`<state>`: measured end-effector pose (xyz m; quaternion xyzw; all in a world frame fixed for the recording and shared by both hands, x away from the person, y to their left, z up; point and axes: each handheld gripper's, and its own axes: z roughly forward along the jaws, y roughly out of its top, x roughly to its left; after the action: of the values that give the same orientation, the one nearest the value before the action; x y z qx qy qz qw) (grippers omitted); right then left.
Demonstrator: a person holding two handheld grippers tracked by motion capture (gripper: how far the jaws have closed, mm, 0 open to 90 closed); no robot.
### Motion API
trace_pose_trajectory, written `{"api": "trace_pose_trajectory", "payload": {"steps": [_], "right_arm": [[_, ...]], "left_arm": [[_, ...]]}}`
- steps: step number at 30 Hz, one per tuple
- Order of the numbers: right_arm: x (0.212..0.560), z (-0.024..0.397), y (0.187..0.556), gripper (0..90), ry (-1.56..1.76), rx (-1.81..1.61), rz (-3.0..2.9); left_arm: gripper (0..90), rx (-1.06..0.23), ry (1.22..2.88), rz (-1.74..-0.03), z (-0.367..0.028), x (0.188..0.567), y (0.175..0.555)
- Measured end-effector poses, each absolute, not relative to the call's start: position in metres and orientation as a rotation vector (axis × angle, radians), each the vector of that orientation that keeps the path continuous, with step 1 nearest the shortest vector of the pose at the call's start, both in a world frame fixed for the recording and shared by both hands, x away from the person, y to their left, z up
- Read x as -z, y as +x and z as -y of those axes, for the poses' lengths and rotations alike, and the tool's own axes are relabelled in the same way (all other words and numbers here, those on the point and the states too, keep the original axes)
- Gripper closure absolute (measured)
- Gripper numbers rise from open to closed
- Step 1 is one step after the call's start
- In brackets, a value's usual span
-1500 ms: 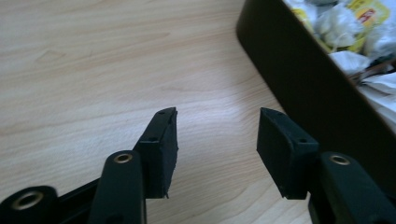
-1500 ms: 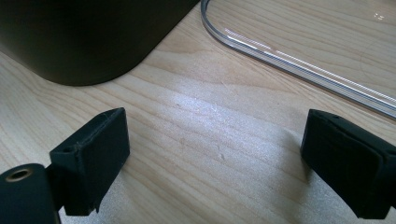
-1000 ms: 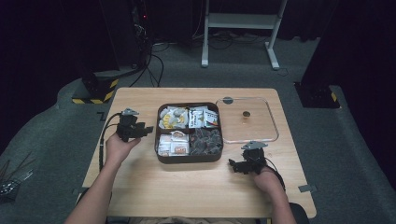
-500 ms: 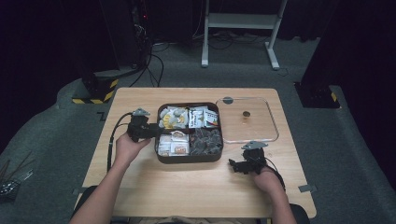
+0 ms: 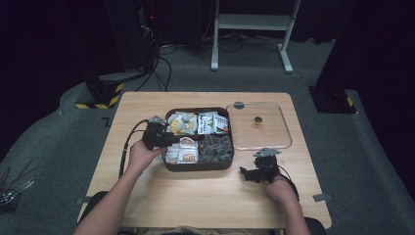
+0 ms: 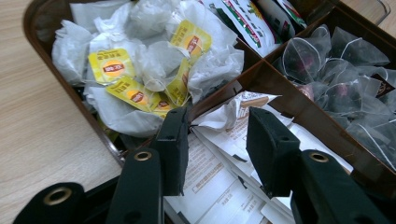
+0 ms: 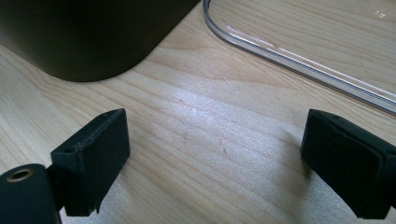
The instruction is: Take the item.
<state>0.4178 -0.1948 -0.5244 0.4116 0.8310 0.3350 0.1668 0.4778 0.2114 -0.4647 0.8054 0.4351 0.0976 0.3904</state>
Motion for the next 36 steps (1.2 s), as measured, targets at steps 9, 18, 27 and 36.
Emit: {"api": "trace_pose_trajectory", "payload": {"steps": [9, 18, 27, 36], "right_arm": [[0.524, 0.196, 0.417, 8.0, 1.166, -0.951, -2.369], [0.524, 0.197, 0.415, 8.0, 1.156, -0.95, -2.371], [0.524, 0.198, 0.414, 8.0, 1.158, -0.95, -2.372], [0.524, 0.198, 0.413, 8.0, 1.16, -0.951, -2.371]], "left_arm": [[60.3, -0.203, 2.075, -1.106, -0.201, 0.472, 0.486], [64.2, -0.222, 2.122, -1.089, -0.193, 0.474, 0.49], [69.5, -0.269, 2.204, -1.061, -0.184, 0.474, 0.49], [85.4, -0.172, 2.183, -1.075, -0.19, 0.472, 0.495]]}}
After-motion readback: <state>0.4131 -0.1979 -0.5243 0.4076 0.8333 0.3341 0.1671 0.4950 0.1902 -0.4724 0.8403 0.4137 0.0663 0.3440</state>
